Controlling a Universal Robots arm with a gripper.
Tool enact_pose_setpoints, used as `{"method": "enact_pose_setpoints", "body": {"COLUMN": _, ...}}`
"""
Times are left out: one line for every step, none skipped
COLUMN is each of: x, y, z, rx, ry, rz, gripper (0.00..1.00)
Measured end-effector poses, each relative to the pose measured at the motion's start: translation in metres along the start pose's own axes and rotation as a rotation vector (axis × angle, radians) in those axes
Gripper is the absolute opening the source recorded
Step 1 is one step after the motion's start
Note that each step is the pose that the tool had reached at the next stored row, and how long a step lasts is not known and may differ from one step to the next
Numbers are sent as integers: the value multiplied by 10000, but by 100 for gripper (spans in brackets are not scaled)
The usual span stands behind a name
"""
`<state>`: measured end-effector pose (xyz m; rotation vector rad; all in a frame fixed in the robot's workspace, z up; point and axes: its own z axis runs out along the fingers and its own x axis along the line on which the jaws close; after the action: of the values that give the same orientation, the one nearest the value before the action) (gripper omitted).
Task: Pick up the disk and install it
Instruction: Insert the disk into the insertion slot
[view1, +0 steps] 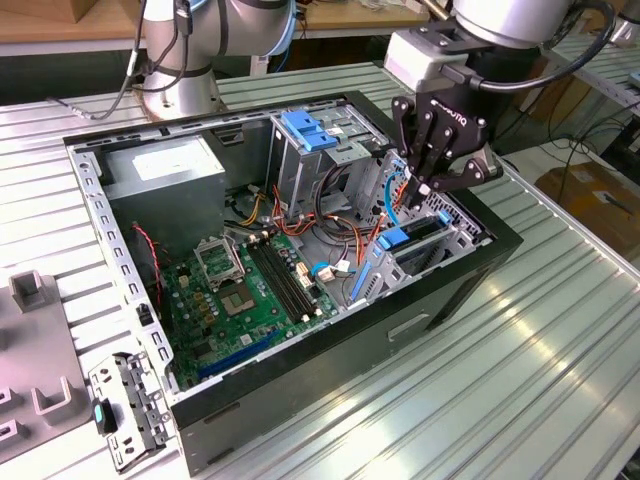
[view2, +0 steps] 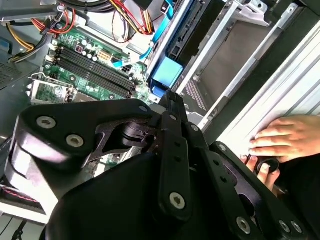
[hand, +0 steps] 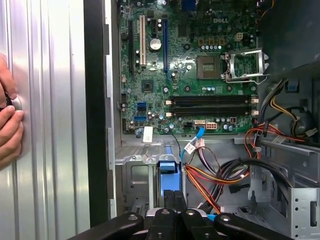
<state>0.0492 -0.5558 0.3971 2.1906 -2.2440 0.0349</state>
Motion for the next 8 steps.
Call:
{"method": "enact_pose_setpoints", "body": {"x": -1, "y": -8, "z": 19, "rx": 0, "ry": 0, "rz": -1, "gripper": 11}}
{"method": "enact_pose_setpoints", "body": {"x": -1, "y": -20, "z": 37, "rx": 0, "ry": 0, "rz": 1, "gripper": 11}}
{"method": "enact_pose_setpoints", "body": {"x": -2, "y": -46, "z": 77, "rx": 0, "ry": 0, "rz": 1, "gripper": 11}}
{"method": "enact_pose_setpoints", "body": {"x": -3, "y": -63, "z": 102, "rx": 0, "ry": 0, "rz": 1, "gripper": 11}}
{"method": "enact_pose_setpoints", "body": {"x": -4, "y": -77, "z": 123, "rx": 0, "ry": -1, "rz": 1, "gripper": 11}}
{"method": "enact_pose_setpoints", "body": {"x": -5, "y": -87, "z": 154, "rx": 1, "ry": -1, "rz": 1, "gripper": 11}}
{"method": "enact_pose_setpoints", "body": {"x": -5, "y": -88, "z": 179, "rx": 0, "ry": 0, "rz": 2, "gripper": 11}}
{"method": "enact_pose_setpoints", "body": {"x": -5, "y": -89, "z": 188, "rx": 0, "ry": -9, "rz": 3, "gripper": 11}}
